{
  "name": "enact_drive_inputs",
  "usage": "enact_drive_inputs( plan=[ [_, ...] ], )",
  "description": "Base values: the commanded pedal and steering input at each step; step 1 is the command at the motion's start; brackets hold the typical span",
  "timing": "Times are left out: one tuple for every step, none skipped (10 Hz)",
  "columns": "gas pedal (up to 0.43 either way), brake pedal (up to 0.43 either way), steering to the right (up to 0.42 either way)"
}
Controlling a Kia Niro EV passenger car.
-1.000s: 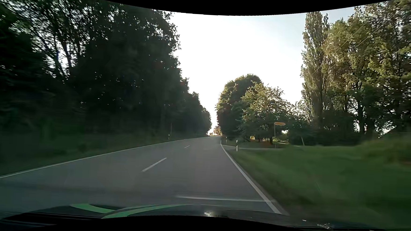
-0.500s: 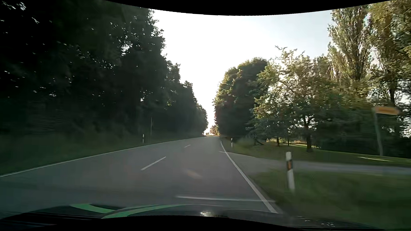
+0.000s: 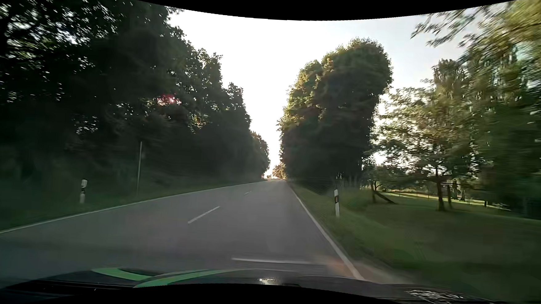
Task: Follow the waypoints while adhering to traffic rules and regulations
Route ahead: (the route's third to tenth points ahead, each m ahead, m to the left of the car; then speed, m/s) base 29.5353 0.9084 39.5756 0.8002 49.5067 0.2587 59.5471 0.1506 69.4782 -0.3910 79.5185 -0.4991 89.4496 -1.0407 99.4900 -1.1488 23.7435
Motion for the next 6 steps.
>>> enact_drive_inputs(
  plan=[
    [0.319,0.000,0.007],
    [0.319,0.000,0.007],
    [0.319,0.000,0.007],
    [0.319,0.000,0.007],
    [0.319,0.000,0.006],
    [0.319,0.000,0.006]
  ],
)
